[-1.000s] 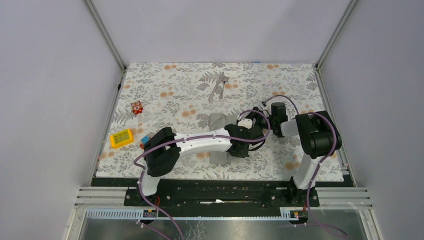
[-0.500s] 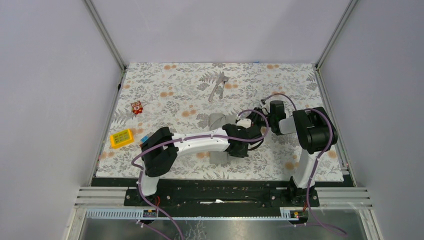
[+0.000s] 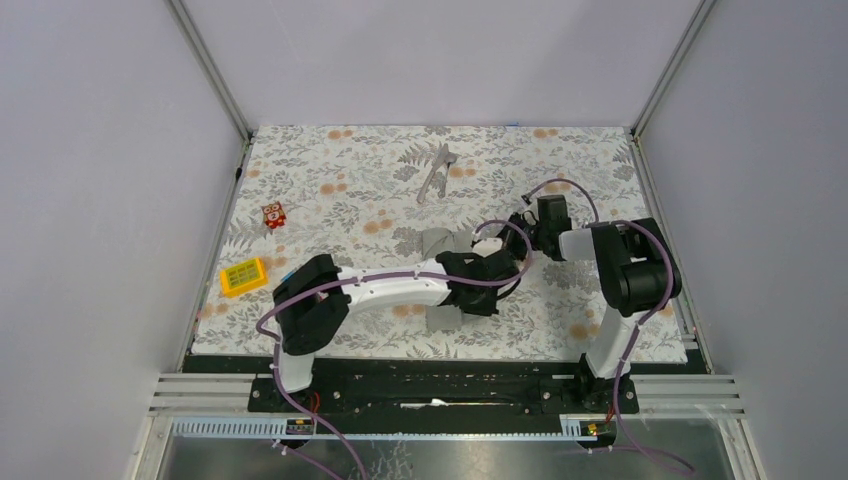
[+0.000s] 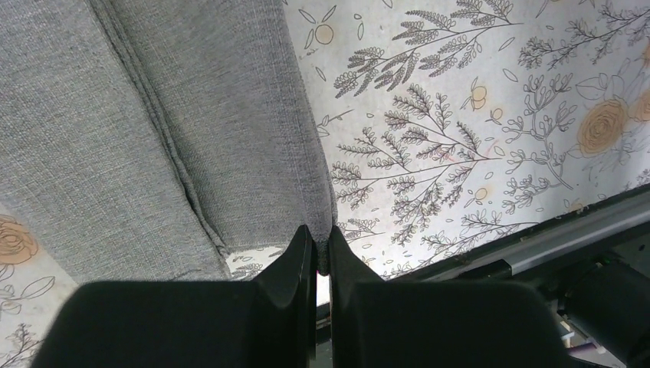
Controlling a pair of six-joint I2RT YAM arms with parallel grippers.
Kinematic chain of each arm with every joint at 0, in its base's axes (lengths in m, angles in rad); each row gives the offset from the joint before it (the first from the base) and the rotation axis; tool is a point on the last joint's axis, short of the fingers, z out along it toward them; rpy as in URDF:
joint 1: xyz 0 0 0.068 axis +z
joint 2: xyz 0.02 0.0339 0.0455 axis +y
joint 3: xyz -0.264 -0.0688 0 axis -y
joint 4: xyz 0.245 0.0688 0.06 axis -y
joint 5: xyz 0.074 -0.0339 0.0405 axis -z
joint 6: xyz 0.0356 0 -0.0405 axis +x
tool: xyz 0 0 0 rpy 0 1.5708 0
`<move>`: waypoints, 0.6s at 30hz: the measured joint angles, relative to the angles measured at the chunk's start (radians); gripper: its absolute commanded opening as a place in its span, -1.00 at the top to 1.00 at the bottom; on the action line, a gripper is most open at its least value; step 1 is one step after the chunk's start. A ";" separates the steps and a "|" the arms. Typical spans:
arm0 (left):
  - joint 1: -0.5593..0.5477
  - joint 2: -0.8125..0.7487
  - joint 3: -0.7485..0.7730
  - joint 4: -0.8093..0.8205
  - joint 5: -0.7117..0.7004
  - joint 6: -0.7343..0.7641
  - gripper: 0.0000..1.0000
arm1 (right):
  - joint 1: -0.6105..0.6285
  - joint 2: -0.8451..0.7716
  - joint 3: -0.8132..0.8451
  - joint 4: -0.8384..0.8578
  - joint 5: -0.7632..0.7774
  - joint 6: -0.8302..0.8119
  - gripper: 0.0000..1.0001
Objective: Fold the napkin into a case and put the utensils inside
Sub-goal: Pick up the 2/3-rectangle-folded napkin from the center of the board, then fold the 2/3-rectangle-folded napkin at the center of the board.
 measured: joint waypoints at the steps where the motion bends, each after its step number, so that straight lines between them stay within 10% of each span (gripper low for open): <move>1: 0.002 -0.008 -0.018 0.020 0.006 0.000 1.00 | 0.006 -0.014 0.010 -0.035 0.019 -0.018 1.00; 18: 0.063 -0.298 -0.512 0.491 0.077 -0.008 1.00 | 0.276 -0.081 0.396 -0.643 0.486 -0.211 1.00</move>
